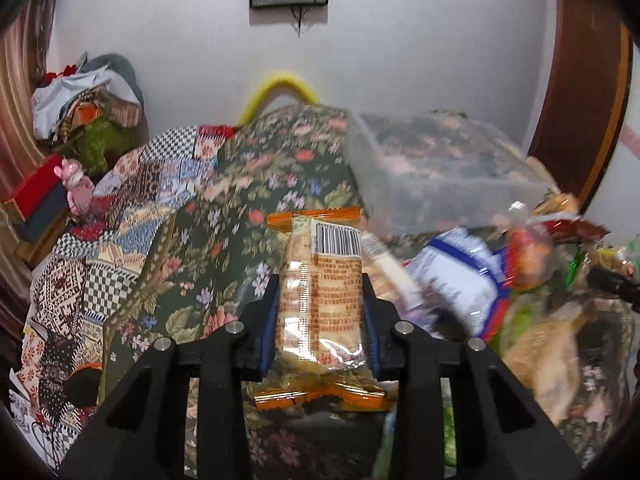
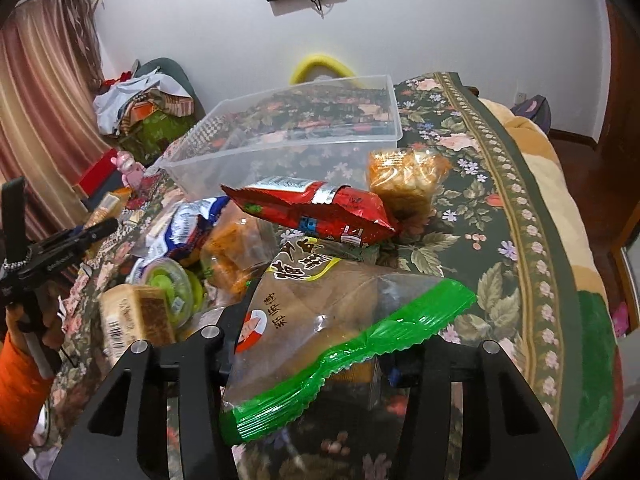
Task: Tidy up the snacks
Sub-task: 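Carry both held snacks over the clear box and release them inside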
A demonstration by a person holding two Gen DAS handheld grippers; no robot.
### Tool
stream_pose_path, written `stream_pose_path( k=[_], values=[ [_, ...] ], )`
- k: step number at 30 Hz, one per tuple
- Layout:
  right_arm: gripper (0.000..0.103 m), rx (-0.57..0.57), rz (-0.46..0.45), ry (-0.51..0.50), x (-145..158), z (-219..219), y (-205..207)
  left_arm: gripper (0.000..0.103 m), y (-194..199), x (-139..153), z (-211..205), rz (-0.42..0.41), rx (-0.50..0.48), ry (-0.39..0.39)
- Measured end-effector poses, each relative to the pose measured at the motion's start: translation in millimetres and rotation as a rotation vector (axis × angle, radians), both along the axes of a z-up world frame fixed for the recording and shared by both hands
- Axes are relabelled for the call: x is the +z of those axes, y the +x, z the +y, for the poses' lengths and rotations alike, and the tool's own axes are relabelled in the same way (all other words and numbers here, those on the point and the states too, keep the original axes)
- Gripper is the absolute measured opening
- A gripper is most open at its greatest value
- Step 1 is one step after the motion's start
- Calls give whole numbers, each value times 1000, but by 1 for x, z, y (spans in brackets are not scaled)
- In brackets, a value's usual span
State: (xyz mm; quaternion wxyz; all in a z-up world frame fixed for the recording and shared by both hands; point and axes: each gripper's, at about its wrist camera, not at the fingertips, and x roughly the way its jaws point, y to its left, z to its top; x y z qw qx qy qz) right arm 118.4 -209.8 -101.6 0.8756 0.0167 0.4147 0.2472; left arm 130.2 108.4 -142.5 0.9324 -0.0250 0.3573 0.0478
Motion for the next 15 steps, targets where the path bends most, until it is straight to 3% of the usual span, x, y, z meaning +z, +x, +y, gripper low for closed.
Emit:
stream_pose_path(
  k=[15],
  values=[
    [46, -2, -152, 25, 55, -7, -12, 35, -9, 70, -57, -148, -129, -19]
  ],
)
